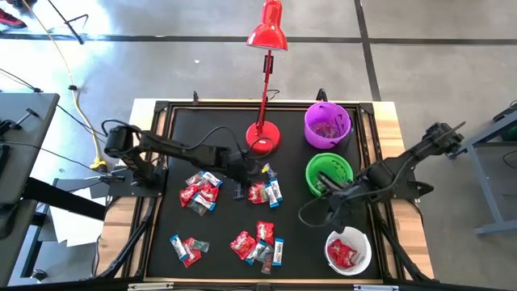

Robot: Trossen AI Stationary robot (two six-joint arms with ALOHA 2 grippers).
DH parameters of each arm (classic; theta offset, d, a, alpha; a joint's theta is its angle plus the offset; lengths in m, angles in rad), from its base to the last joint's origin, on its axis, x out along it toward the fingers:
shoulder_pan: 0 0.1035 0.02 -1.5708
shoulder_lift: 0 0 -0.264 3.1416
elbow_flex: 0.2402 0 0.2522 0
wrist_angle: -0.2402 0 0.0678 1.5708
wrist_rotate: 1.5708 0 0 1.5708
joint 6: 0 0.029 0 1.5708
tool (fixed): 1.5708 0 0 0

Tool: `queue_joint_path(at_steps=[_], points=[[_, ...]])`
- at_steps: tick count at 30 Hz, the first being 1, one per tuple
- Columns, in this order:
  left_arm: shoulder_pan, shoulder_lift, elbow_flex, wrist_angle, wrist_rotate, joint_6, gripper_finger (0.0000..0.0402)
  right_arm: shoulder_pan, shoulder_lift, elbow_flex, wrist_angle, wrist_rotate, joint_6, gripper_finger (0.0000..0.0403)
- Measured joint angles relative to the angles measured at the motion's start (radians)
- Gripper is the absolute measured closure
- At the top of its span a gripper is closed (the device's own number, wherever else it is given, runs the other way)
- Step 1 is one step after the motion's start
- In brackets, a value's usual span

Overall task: Organize candy in baskets
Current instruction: Put the green gummy into the violet bucket

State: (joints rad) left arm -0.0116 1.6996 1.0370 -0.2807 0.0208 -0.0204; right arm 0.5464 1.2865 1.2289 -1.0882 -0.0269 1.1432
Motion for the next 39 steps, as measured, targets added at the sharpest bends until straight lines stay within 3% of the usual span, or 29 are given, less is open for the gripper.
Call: queue_joint_path(at_steps=[8,12,19,31,39], points=[[-0.021,0.065,0.0,0.032,0.055,0.347,0.0266,-0.089,0.0,0.0,-0.004,-0.011,-0.119,0.0287],[-0.024,0.093,0.0,0.112,0.048,0.431,0.0266,-0.12,0.0,0.0,-0.008,-0.013,-0.145,0.0287],[-0.023,0.129,0.001,0.236,0.048,0.443,0.0266,-0.156,0.0,0.001,-0.007,-0.024,-0.181,0.0287],[-0.015,0.235,0.004,0.243,0.055,0.44,0.0266,-0.187,0.0,0.001,-0.003,-0.042,-0.202,0.0287],[-0.006,0.247,0.003,0.236,0.055,0.272,0.0275,-0.187,0.0,0.001,0.0,-0.042,-0.206,0.0287]])
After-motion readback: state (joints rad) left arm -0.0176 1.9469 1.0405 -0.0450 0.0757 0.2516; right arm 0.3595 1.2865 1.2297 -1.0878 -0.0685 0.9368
